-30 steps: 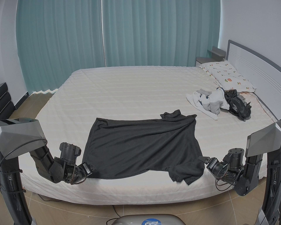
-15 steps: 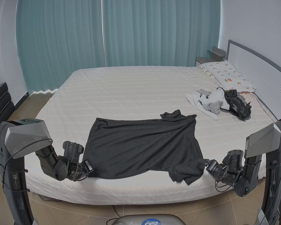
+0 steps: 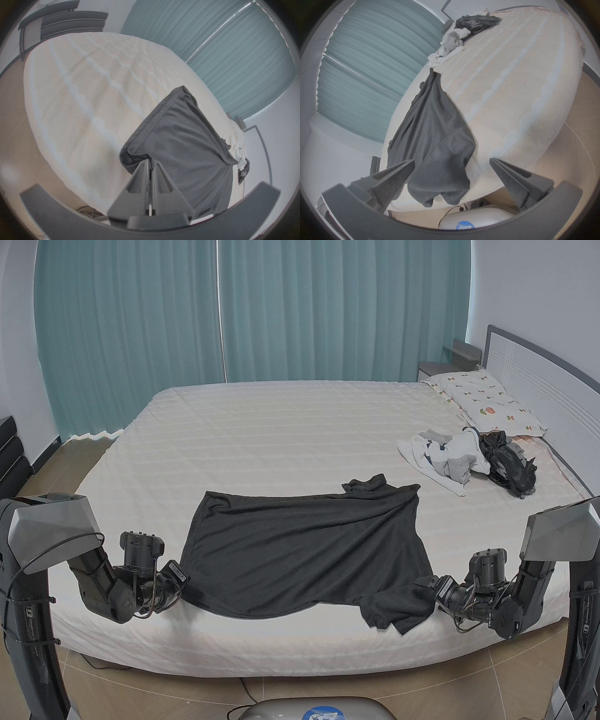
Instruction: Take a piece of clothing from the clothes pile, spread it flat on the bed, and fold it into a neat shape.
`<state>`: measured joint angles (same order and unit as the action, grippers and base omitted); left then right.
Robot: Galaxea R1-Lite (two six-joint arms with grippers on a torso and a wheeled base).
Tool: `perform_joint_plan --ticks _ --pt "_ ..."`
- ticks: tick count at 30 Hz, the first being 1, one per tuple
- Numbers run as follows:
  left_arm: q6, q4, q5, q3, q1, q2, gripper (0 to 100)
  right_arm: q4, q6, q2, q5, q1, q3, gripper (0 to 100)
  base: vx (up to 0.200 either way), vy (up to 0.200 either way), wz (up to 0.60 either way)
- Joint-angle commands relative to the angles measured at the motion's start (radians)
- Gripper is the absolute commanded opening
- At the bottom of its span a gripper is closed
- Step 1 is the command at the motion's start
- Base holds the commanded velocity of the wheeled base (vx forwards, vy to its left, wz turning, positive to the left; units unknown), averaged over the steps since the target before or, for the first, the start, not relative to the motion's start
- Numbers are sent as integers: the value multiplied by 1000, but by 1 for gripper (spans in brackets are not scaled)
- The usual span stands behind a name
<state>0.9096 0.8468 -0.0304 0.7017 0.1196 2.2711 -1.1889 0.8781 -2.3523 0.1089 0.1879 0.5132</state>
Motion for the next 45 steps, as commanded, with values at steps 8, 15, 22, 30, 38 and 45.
perform_joint_plan --ticks 8,15,22,30,38,45 --pt "46 11 46 -1 -18 -13 0 221 -28 -1 2 -18 228 0 0 0 0" --pt "123 32 57 15 -43 -21 0 284 -25 -33 2 -48 370 0 0 0 0" --pt "126 92 55 15 -61 -1 0 281 -31 -99 0 -61 490 0 0 0 0" --pt "124 100 55 15 -61 7 0 273 -54 -140 6 -61 528 100 0 0 0" --pt "124 100 55 15 -60 7 0 272 -70 -62 17 -120 432 100 0 0 0" --pt "124 100 55 13 -61 5 0 212 -202 13 113 -128 220 100 0 0 0"
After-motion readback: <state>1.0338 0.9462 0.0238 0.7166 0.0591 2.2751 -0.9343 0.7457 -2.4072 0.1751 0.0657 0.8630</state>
